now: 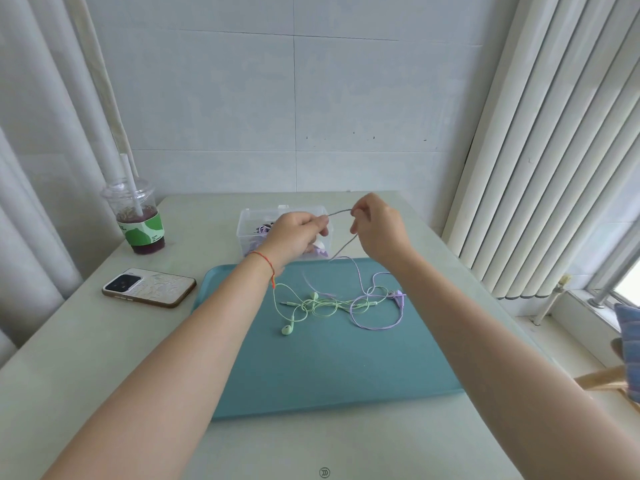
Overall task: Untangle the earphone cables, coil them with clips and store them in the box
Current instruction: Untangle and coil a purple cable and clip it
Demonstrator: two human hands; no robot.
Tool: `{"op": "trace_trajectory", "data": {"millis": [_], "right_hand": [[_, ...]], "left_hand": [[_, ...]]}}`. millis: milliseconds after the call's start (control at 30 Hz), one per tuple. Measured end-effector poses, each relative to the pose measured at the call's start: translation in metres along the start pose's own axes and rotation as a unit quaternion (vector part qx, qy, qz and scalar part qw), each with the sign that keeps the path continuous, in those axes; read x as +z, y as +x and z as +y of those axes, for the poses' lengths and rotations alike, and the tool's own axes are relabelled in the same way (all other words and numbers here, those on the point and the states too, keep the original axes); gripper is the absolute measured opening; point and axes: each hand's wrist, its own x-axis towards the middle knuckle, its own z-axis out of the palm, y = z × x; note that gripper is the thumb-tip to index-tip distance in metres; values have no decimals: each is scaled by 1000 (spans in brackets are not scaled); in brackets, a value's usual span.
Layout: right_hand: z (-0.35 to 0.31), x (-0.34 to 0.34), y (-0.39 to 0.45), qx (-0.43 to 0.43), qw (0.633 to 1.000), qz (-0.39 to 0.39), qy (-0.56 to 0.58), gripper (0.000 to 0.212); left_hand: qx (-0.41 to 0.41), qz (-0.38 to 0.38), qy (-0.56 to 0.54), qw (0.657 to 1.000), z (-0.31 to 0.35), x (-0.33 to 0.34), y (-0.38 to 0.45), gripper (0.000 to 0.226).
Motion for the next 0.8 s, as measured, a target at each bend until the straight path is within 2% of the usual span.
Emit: {"op": "trace_trajectory", "data": {"millis": [67, 267, 333, 400, 500, 567, 633, 800], "right_hand": [[11, -2, 4, 48, 999, 11, -15, 19], [35, -1, 4, 135, 990, -4, -25, 25], [31, 1, 2, 111, 993, -16, -41, 31], [16, 5, -2, 42, 998, -22, -42, 38], [-13, 11, -12, -86, 995, -50, -9, 42], [-25, 16, -17, -135, 986, -94, -9, 45], [-30, 19, -18, -145, 983, -109, -25, 45], [-15, 18, -8, -74, 997, -34, -12, 34]], "left_hand": [[-18, 7, -65, 998, -3, -8, -2, 31], [-20, 62, -86, 994, -10, -18, -5, 27], [-14, 70, -25, 997, -13, -18, -5, 26], [-5, 79, 43, 996, -15, -15, -5, 23], [-7, 76, 84, 994, -11, -7, -5, 25], [-5, 59, 94, 994, -6, -4, -7, 29], [-15, 47, 71, 996, -2, -3, -9, 31], [-61, 15, -67, 996, -6, -9, -15, 33]]}}
